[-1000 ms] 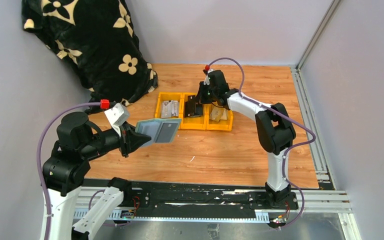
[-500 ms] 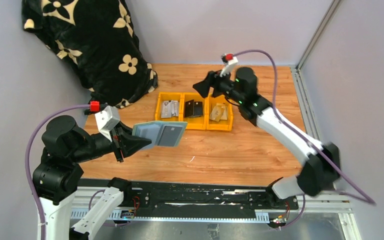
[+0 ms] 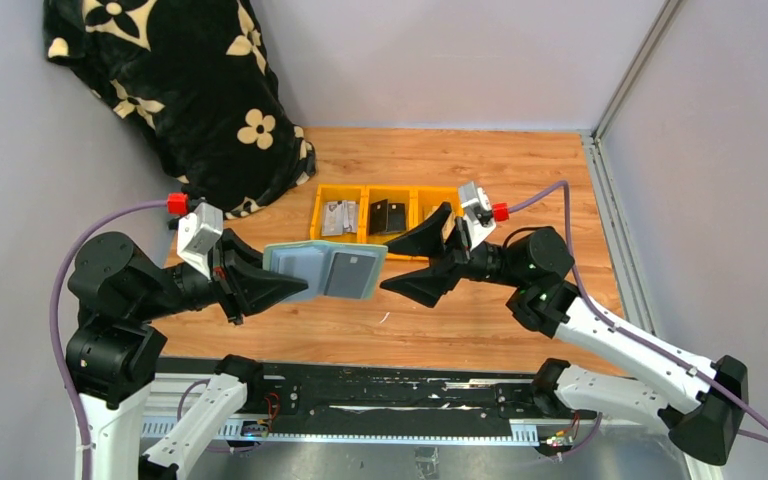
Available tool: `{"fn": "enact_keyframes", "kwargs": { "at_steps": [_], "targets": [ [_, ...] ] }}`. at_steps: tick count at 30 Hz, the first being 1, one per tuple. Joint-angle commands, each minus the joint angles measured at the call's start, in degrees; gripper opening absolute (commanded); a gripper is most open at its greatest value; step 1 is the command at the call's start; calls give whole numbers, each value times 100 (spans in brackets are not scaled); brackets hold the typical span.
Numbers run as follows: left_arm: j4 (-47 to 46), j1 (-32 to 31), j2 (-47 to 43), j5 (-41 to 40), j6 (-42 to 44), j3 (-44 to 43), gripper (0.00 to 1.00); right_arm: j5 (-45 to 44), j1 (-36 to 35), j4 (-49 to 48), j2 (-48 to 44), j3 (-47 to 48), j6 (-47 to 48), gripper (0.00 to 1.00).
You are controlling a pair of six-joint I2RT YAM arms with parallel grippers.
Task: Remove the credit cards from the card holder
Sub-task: Remove the credit card from the card holder.
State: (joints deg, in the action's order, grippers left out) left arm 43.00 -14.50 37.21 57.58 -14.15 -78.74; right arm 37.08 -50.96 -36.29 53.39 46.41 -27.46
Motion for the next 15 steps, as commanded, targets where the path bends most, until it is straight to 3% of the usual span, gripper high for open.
{"fn": "enact_keyframes", "kwargs": {
  "at_steps": [1, 6, 15],
  "targets": [
    [-496, -35, -22, 338, -433, -22, 0, 193, -255, -307, 118, 88, -34, 65],
    [-487, -35, -33, 403, -470, -18, 0, 173, -350, -431, 323, 211, -225, 52],
    [-307, -34, -44, 353, -280, -44, 0, 388, -441, -520, 347, 239, -264, 49]
  ]
}}
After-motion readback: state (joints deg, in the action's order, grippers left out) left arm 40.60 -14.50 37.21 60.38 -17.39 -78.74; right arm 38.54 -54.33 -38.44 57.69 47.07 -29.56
